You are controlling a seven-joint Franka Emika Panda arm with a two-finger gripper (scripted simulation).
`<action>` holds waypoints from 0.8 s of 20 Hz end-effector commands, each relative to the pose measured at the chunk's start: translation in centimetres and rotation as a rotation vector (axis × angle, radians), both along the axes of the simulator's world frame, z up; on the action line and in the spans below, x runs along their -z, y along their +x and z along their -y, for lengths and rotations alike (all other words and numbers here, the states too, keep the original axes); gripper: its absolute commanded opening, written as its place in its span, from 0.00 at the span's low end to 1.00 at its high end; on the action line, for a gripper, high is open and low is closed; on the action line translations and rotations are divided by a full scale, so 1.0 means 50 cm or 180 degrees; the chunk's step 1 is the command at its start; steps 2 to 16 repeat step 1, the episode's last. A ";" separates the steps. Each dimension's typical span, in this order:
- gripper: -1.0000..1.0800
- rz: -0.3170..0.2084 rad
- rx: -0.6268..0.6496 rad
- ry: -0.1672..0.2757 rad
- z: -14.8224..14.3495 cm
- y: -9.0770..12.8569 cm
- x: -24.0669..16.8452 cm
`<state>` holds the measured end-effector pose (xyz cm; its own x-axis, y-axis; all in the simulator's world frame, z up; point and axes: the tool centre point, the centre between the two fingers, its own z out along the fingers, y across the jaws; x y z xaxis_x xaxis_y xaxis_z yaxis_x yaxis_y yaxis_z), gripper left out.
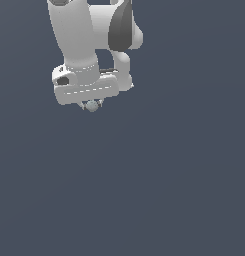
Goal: Pick up the object and move it to a goal position.
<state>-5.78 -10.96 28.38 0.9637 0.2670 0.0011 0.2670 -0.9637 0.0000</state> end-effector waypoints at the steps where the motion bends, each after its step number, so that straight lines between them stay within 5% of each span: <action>1: 0.00 -0.0003 -0.0002 0.0000 0.002 0.000 -0.004; 16: 0.00 -0.0003 -0.0002 0.0000 0.002 0.000 -0.004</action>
